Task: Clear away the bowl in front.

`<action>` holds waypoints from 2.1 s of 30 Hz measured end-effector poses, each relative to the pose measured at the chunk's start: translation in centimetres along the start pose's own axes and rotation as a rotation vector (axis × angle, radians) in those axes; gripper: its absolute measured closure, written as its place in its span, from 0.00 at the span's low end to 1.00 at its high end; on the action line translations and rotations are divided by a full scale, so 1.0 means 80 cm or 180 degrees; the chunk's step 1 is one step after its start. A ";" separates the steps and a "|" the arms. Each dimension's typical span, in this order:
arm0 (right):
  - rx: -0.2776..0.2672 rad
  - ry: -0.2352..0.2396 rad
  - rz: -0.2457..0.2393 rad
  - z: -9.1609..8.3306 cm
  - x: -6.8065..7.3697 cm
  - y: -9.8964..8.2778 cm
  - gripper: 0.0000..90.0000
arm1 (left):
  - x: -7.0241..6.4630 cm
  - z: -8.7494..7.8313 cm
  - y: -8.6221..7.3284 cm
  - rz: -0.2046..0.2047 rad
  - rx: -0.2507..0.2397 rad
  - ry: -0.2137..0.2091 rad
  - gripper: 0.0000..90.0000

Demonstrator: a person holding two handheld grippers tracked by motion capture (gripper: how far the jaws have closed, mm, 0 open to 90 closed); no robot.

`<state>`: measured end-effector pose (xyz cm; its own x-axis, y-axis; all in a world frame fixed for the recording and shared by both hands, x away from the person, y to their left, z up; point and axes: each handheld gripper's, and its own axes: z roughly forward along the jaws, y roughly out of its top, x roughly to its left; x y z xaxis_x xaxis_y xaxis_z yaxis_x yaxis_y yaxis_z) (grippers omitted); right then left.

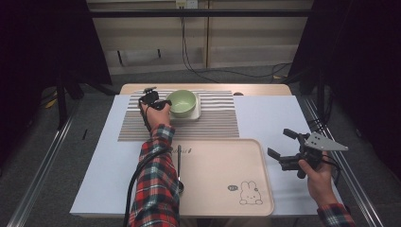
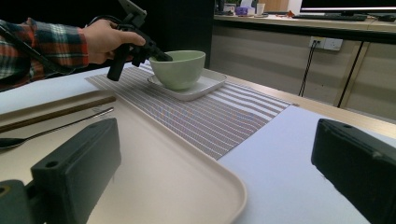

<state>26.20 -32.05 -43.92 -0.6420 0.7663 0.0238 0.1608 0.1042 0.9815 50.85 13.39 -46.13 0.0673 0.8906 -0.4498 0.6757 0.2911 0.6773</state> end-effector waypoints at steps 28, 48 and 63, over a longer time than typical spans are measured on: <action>-0.0007 0.0018 -0.0005 0.006 0.003 0.001 0.01 | -0.002 -0.092 0.008 0.0353 0.0331 -0.0478 0.91; 0.0005 0.0030 -0.0010 0.006 0.004 0.001 0.01 | -0.018 -0.121 -0.020 0.0595 0.0584 -0.0784 0.91; 0.0003 0.0045 -0.0016 0.008 0.005 0.001 0.01 | -0.026 -0.143 -0.045 0.0820 0.0716 -0.0903 0.91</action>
<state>26.43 -31.38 -43.97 -0.6534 0.7567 0.0217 0.1582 0.1085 0.9814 39.89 14.49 -40.94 0.4321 0.7838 -0.4461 0.7512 -0.0392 0.6589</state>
